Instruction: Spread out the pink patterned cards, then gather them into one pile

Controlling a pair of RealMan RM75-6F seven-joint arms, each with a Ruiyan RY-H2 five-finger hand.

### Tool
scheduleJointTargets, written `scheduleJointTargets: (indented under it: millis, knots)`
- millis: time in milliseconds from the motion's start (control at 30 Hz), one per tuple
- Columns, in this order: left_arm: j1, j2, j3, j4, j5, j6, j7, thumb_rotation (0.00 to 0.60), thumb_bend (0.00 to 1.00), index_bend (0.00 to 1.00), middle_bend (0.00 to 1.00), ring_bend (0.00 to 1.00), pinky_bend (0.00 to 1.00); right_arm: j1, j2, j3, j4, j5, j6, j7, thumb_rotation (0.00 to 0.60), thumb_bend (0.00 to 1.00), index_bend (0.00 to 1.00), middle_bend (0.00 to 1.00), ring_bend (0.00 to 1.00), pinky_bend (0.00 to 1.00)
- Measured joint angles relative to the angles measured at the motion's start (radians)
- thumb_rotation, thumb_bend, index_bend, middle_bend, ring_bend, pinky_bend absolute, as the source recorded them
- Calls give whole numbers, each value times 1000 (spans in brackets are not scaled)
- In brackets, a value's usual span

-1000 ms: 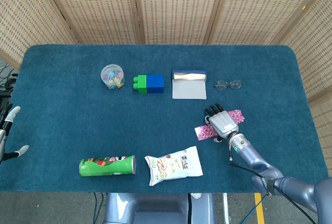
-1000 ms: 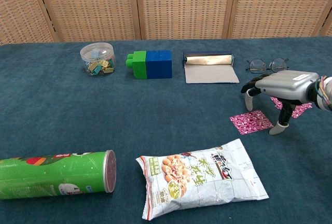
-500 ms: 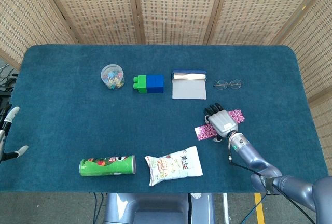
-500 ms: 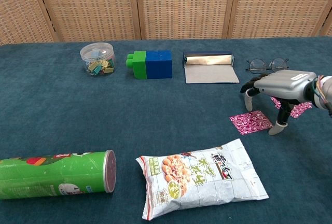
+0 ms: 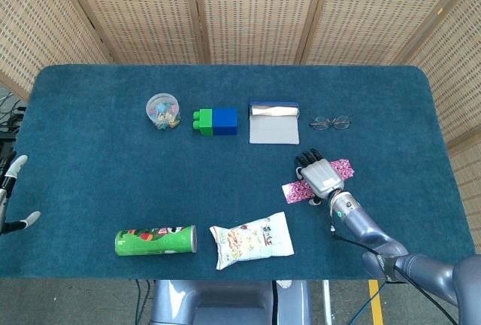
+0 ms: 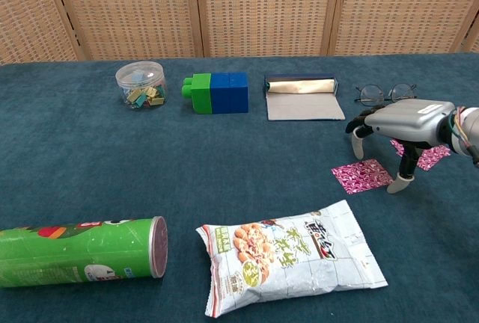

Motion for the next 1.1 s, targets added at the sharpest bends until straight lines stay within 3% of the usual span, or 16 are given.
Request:
scheduleJointTargets:
  millis: [333, 500, 1100]
  knots:
    - [-2, -2, -2, 3, -2, -3, 1, 600, 29, 0, 0, 0, 0, 5, -2, 1, 3, 9, -4, -6, 600, 53, 339, 109, 0, 0]
    - [-2, -4, -1, 4, -2, -4, 1, 600, 30, 0, 0, 0, 0, 5, -2, 0, 3, 10, -4, -5, 600, 134, 339, 109, 0, 0]
    - [-3, -3, -3, -2, -4, -3, 8, 600, 29, 0, 0, 0, 0, 1, -3, -4, 9, 11, -2, 9, 600, 182, 358, 113, 0, 0]
